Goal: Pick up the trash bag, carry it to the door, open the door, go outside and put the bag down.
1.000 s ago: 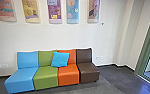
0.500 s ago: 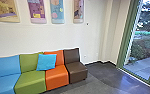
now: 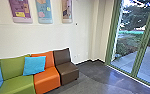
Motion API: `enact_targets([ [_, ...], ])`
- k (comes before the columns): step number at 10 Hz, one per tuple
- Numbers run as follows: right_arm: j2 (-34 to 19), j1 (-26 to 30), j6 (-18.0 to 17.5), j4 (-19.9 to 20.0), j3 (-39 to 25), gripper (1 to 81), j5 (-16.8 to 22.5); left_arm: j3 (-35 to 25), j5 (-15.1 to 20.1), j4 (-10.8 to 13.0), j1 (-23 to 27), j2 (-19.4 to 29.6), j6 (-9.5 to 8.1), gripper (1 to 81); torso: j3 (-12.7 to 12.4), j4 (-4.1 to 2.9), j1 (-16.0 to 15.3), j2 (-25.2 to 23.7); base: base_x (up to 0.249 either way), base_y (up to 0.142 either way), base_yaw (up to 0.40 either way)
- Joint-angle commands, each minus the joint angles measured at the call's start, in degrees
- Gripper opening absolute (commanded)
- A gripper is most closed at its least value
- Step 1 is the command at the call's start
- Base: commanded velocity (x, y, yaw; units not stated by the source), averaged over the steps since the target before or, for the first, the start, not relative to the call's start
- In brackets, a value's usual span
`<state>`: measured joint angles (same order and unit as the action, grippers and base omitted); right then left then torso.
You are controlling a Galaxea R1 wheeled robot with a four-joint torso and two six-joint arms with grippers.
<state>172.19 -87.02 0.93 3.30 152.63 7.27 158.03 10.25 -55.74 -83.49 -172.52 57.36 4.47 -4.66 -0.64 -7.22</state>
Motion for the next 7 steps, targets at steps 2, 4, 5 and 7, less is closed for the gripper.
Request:
enact_targets([
  [2,0.0,3.1,0.1,-0.2,-0.1,81.1,3.5,-0.1,4.7,0.1,3.5,0.2,0.48,1.0,0.0,0.00,0.0,0.0,0.000,0.000,-0.291],
  [4,0.0,3.0,0.1,-0.1,-0.1,81.1,3.5,-0.1,4.7,0.1,3.6,0.3,0.48,1.0,0.0,0.00,0.0,0.0,0.000,0.000,-0.287],
  [5,0.0,3.0,0.1,-0.1,-0.1,81.1,3.5,-0.1,4.7,0.0,3.6,0.4,0.48,1.0,0.0,0.00,0.0,0.0,0.000,0.000,-0.287],
  [7,0.0,3.0,0.1,-0.1,-0.1,81.1,3.5,-0.1,4.7,0.0,3.6,0.4,0.48,1.0,0.0,0.00,0.0,0.0,0.000,0.000,-0.281],
])
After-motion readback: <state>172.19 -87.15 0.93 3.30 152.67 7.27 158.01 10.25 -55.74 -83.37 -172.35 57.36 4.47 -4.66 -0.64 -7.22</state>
